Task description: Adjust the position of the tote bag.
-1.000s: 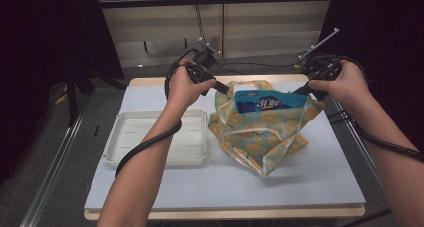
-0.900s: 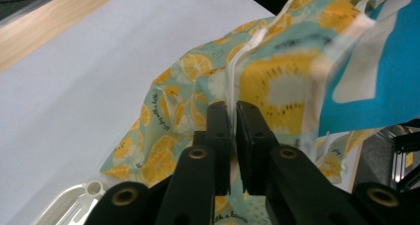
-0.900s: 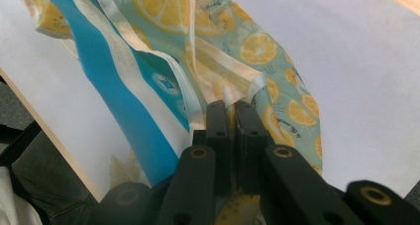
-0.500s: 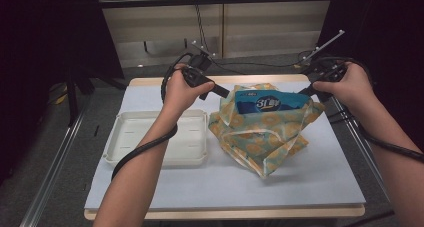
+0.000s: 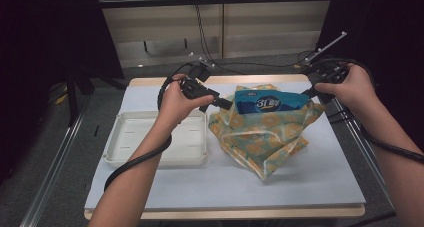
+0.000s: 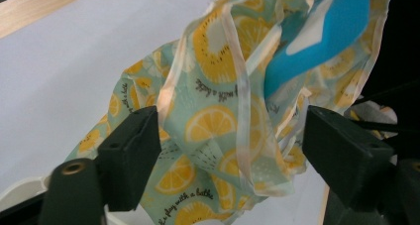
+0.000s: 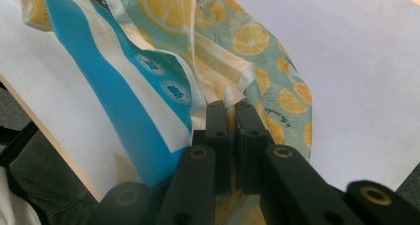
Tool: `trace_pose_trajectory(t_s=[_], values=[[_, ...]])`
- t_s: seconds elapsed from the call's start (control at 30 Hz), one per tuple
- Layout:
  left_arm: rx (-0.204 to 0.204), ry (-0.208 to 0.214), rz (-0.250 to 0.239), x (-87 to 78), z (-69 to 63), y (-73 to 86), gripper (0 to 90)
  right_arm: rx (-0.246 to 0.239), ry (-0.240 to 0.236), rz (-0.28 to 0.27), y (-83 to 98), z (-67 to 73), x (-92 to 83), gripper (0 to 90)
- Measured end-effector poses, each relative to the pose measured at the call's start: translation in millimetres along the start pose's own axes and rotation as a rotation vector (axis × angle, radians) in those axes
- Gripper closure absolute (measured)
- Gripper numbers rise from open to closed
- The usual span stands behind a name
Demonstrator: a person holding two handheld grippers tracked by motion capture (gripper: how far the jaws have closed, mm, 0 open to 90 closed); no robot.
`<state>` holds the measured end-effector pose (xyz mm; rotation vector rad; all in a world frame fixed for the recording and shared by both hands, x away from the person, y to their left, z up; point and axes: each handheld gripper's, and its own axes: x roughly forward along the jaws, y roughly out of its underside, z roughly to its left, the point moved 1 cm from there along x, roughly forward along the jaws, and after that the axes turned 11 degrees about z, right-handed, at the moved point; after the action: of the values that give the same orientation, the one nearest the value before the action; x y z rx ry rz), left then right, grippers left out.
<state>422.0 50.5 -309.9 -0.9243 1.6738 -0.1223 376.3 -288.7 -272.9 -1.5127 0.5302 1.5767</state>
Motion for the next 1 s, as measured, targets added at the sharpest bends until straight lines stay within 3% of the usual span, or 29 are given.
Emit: trace_pose_trajectory(t_s=[0.2, 0.43, 0.6, 0.67, 0.77, 0.83, 0.87, 0.97, 1.0], values=[[-0.014, 0.009, 0.013, 10.4, 1.4, 6.8, 18.0, 0.003, -0.001, -0.011, 1.2, 0.7, 1.0, 86.7], [0.021, 0.015, 0.014, 17.3, -2.3, 9.7, 8.5, 0.005, 0.001, -0.006, 4.0, -1.3, 0.7, 86.8], [0.041, 0.007, 0.032, 20.9, -4.0, 9.4, 7.7, 0.01, -0.002, -0.008, 5.1, -1.3, 1.6, 86.7], [0.063, 0.005, 0.043, 20.9, -5.5, 9.1, 12.1, 0.009, -0.003, -0.007, 5.0, -1.3, 1.4, 86.7], [0.051, -0.014, 0.057, 22.1, -4.8, 8.9, 22.8, 0.007, -0.003, -0.009, 5.5, -2.0, 1.8, 86.5], [0.055, -0.018, 0.067, 22.7, -2.9, 9.3, 34.8, 0.007, 0.001, -0.011, 6.5, -2.3, 2.3, 86.3], [0.039, -0.008, 0.056, 23.9, -3.2, 9.3, 36.0, 0.01, -0.001, -0.01, 7.0, -2.3, 2.4, 86.2], [0.061, -0.044, 0.074, 22.5, -3.5, 8.2, 45.0, 0.009, -0.004, -0.01, 9.2, -3.6, 2.2, 85.8], [0.045, -0.035, 0.066, 22.6, -4.0, 8.0, 46.0, 0.013, -0.005, -0.007, 10.0, -3.8, 2.1, 86.0]])
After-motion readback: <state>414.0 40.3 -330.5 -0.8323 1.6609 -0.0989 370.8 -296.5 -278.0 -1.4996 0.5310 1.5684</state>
